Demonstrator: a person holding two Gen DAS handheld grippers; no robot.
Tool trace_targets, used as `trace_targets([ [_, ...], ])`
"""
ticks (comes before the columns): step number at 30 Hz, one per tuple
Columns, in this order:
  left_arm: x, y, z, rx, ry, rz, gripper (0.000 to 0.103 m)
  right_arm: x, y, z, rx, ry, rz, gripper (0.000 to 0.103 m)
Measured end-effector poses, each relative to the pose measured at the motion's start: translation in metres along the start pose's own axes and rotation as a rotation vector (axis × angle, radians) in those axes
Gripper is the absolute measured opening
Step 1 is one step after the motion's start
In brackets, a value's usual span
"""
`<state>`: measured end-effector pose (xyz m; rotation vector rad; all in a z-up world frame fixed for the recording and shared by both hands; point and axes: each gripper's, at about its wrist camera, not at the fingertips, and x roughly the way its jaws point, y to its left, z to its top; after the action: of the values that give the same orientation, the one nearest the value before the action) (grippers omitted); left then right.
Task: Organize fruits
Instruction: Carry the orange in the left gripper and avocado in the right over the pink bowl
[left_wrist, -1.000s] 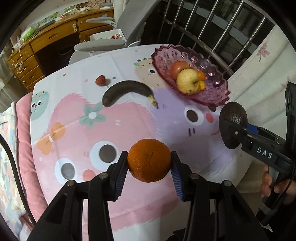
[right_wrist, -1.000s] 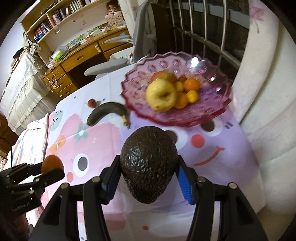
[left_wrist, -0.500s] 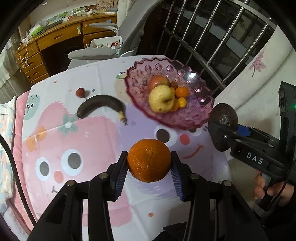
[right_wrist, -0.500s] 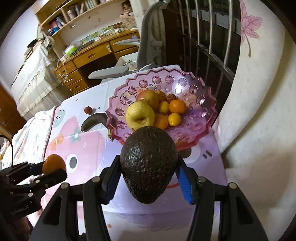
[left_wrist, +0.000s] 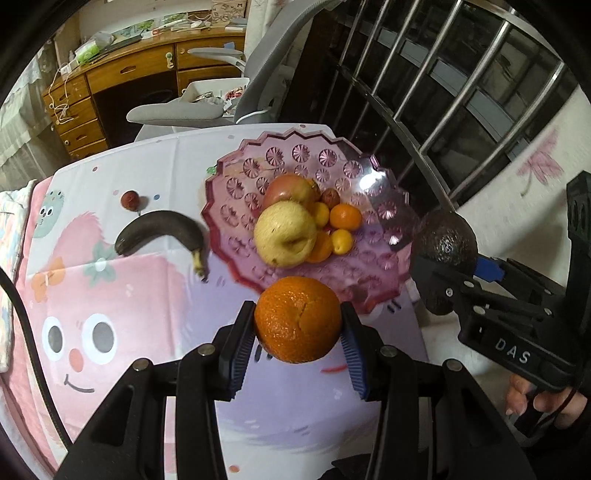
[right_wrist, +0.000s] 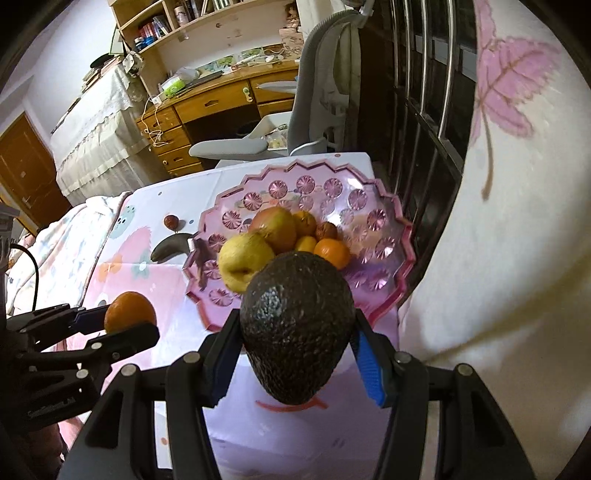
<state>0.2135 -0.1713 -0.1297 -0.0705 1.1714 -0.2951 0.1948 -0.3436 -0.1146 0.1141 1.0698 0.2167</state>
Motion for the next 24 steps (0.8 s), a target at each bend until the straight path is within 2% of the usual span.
trace_targets([
  [13,0.06,-0.017,0.023,-0.059,0.04,0.008,0.044,0.044,-0.033,0.027,-0.047,0.001,0.042,0.057],
  [24,0.095,-0.024,0.023,-0.086,0.075,-0.004,0.044,0.075,-0.056,0.022,-0.013,0.065,0.048,0.057],
])
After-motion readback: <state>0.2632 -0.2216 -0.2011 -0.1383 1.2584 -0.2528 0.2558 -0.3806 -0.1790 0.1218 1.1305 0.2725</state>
